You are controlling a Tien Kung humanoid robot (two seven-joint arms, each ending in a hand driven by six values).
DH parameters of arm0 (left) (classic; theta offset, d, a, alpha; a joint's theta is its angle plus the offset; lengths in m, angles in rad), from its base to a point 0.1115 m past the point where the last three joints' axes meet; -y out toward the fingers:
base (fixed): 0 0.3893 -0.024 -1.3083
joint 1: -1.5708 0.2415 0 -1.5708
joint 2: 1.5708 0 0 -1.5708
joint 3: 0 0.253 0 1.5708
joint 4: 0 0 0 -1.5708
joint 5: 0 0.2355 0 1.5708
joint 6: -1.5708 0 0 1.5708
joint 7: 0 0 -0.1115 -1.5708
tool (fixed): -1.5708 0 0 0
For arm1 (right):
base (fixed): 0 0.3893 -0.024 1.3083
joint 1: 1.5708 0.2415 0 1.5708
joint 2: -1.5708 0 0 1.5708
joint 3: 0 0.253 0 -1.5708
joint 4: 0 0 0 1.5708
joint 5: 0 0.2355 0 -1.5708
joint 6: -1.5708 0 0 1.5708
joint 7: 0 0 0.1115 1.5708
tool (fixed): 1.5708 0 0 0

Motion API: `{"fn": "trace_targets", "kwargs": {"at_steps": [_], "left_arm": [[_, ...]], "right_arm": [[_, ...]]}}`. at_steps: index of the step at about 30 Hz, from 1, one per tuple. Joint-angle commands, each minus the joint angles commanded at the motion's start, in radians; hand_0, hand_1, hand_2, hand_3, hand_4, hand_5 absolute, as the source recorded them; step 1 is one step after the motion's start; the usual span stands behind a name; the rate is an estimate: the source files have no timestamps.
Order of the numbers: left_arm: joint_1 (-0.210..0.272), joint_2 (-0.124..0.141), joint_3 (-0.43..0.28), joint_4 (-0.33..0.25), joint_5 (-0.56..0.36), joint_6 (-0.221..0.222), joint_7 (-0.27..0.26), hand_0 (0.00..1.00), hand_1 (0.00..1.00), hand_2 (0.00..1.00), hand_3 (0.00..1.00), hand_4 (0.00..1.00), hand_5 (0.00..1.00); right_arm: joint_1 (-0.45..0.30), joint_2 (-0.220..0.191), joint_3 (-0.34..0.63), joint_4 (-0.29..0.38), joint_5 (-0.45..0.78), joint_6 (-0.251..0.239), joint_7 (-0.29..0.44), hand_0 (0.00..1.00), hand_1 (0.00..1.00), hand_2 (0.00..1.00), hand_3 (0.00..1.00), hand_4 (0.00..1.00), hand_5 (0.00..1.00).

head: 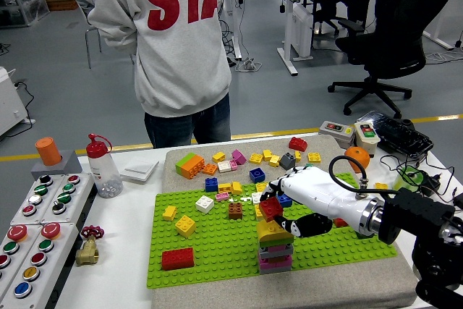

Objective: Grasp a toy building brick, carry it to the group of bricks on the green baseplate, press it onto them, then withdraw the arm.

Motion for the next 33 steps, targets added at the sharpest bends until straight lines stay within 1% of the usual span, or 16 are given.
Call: {"fn": "trace_targets", "kwargs": {"at_steps": [8,9,14,17,20,23,33], "left_arm": [[0.005,-0.001,-0.005,-0.002,0.011,-0.003,0.006,0.618,0.586,0.586,0.412,0.288,0.93],[0.006,-0.001,-0.005,-0.002,0.012,-0.003,0.007,0.618,0.587,0.586,0.41,0.288,0.93],[0.009,-0.001,-0.009,-0.003,0.019,-0.004,0.011,0.618,0.587,0.586,0.41,0.288,0.93],[0.011,0.0,-0.012,-0.004,0.025,-0.005,0.013,0.618,0.587,0.586,0.409,0.289,0.93],[0.012,0.0,-0.014,-0.004,0.027,-0.005,0.013,0.618,0.587,0.586,0.409,0.289,0.93],[0.013,0.001,-0.015,-0.003,0.026,-0.004,0.011,0.619,0.586,0.586,0.408,0.289,0.93],[0.014,0.003,-0.015,-0.002,0.023,-0.002,0.009,0.619,0.587,0.586,0.404,0.288,0.93]], "right_arm": [[-0.017,-0.007,0.002,0.02,0.028,0.008,-0.002,0.805,0.663,0.663,0.561,0.466,0.248],[-0.017,-0.008,0.002,0.022,0.032,0.008,-0.003,0.741,0.596,0.611,0.564,0.465,0.256],[-0.022,-0.009,-0.007,0.044,0.079,-0.02,-0.047,0.741,0.596,0.611,0.564,0.465,0.256],[-0.026,-0.009,-0.012,0.056,0.094,-0.061,-0.095,0.718,0.578,0.594,0.567,0.465,0.272],[-0.03,-0.01,-0.014,0.063,0.102,-0.083,-0.127,0.718,0.578,0.594,0.567,0.465,0.272],[-0.039,-0.01,-0.013,0.074,0.108,-0.091,-0.158,0.724,0.579,0.593,0.572,0.465,0.28],[-0.057,-0.01,-0.013,0.103,0.092,-0.11,-0.211,0.725,0.58,0.586,0.574,0.466,0.284]]}}
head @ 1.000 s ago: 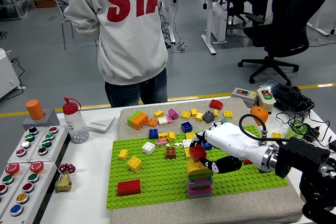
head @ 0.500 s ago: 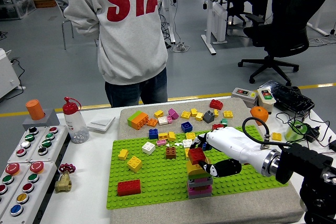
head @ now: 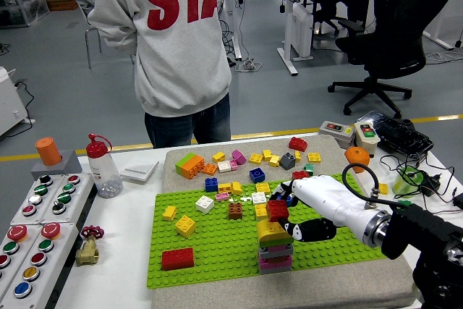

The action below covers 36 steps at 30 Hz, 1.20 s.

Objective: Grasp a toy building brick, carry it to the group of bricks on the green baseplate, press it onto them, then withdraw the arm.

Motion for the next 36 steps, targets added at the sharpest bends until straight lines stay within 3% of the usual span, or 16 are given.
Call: {"fn": "trace_targets", "kwargs": {"at_steps": [18,36], "left_arm": [[-0.01,0.003,-0.006,0.0,0.029,0.0,-0.004,0.62,0.587,0.587,0.399,0.287,0.93],[-0.016,0.001,-0.003,0.001,0.022,0.001,-0.009,0.621,0.589,0.588,0.398,0.29,0.936]], "right_arm": [[0.007,-0.012,-0.045,0.045,-0.044,-0.047,-0.094,0.721,0.568,0.563,0.57,0.453,0.303],[0.042,0.0,-0.104,0.027,-0.066,-0.038,-0.058,0.723,0.574,0.564,0.575,0.444,0.313]]}}
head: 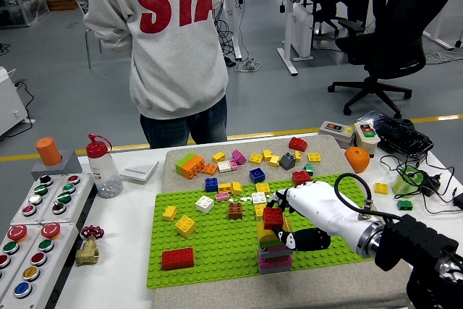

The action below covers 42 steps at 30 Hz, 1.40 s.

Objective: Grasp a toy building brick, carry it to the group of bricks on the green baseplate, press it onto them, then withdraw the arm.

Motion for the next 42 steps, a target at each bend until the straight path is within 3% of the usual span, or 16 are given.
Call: {"fn": "trace_targets", "kwargs": {"at_steps": [17,42], "left_arm": [[-0.005,0.001,0.001,0.0,-0.003,0.0,0.0,0.622,0.589,0.589,0.396,0.271,0.918],[-0.009,0.002,0.003,0.0,-0.004,0.0,0.0,0.622,0.59,0.591,0.397,0.274,0.916]], "right_arm": [[0.022,0.007,-0.016,-0.056,-0.021,0.016,0.053,0.721,0.582,0.572,0.578,0.438,0.317],[0.019,-0.005,-0.008,-0.057,-0.016,0.039,0.067,0.724,0.592,0.584,0.582,0.441,0.317]]}}
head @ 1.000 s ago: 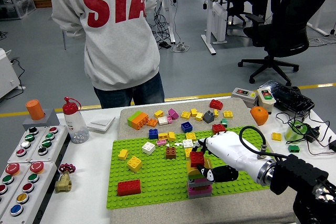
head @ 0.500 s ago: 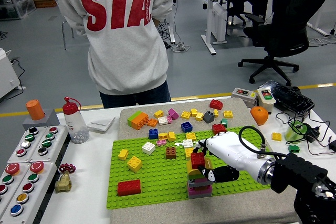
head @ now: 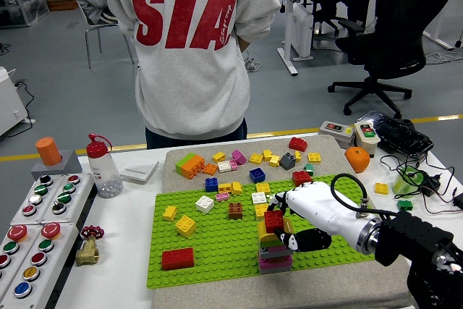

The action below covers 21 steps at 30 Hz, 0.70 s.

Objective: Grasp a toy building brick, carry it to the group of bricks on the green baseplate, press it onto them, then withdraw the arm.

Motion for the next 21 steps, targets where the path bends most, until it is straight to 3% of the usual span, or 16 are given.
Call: {"fn": "trace_targets", "kwargs": {"at_steps": [21], "left_arm": [[-0.008,0.001,0.001,0.002,-0.004,0.001,-0.003,0.619,0.589,0.59,0.395,0.276,0.918]], "right_arm": [[-0.006,-0.008,0.005,-0.003,0.004,0.008,0.006,0.727,0.607,0.6,0.587,0.444,0.316]]}}
